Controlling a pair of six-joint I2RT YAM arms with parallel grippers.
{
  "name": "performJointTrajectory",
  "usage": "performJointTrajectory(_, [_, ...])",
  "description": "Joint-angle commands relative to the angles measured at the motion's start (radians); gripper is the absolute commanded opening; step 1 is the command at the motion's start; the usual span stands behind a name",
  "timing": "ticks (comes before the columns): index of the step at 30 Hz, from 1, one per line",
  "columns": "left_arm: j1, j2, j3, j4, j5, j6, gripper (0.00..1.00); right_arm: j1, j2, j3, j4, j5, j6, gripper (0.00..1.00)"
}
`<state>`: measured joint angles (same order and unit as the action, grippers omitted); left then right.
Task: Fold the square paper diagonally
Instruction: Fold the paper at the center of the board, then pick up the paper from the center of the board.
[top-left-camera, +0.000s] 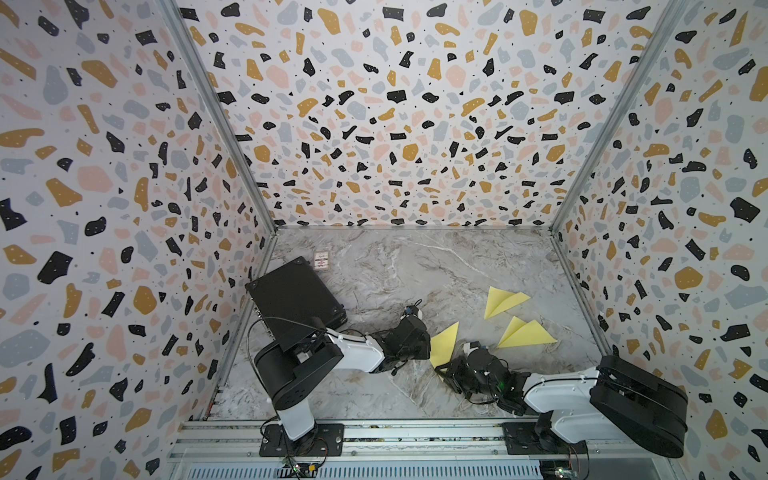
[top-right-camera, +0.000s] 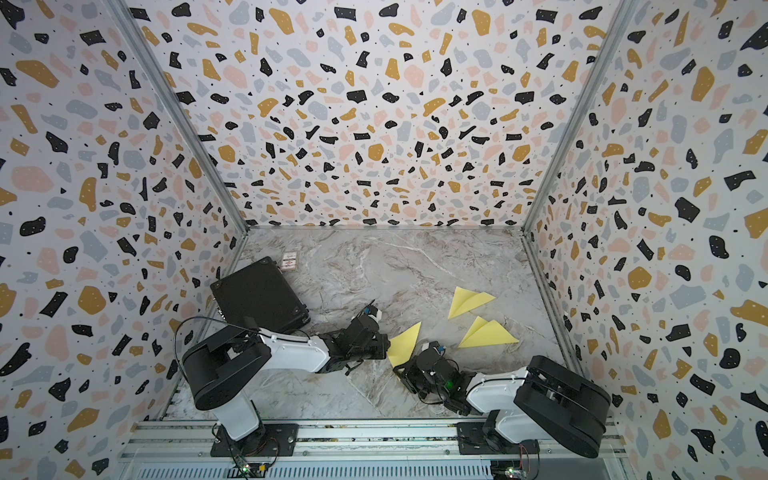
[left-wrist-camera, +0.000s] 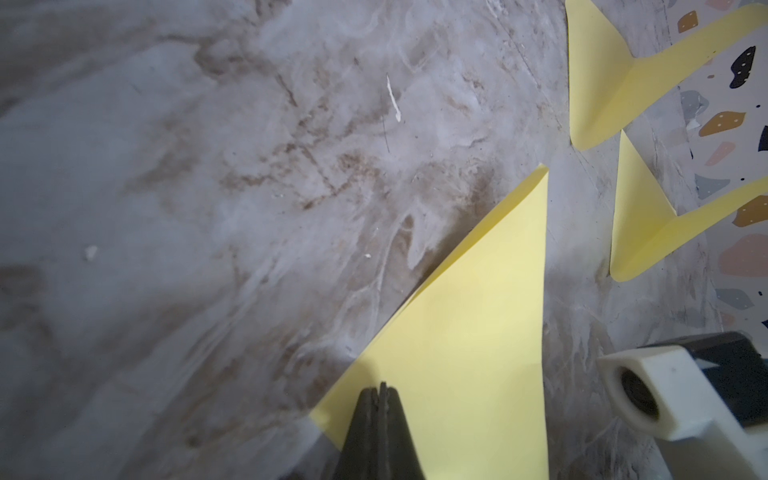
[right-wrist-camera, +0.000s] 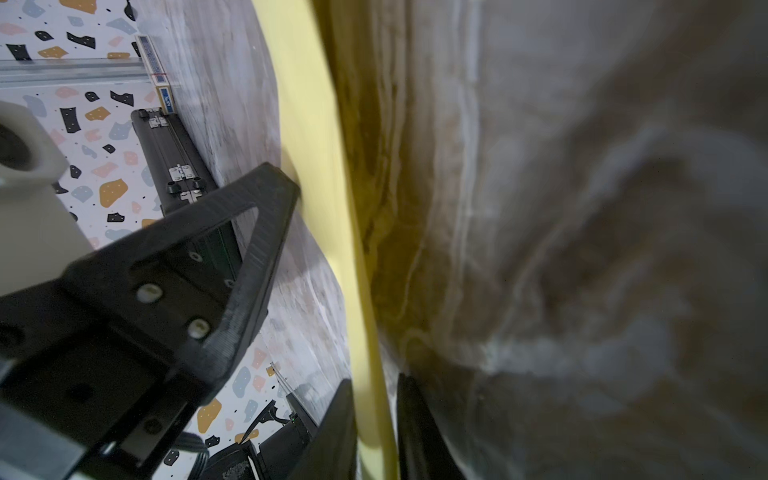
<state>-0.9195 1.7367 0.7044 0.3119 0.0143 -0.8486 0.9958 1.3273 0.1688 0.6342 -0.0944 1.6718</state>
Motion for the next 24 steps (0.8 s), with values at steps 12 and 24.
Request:
performJointTrajectory(12, [0.0,0.073,-0.053,-0.261,-0.051,0.022,0.0,0.03,-0.008,0.057,-0.094,0.062,-0.061,0.31])
performJointTrajectory(24, [-0.004,0.071,-0.054,-0.261,-0.053,0.025,0.0,-0.078,0.044,0.118,-0.143,0.038,-0.208,0.43])
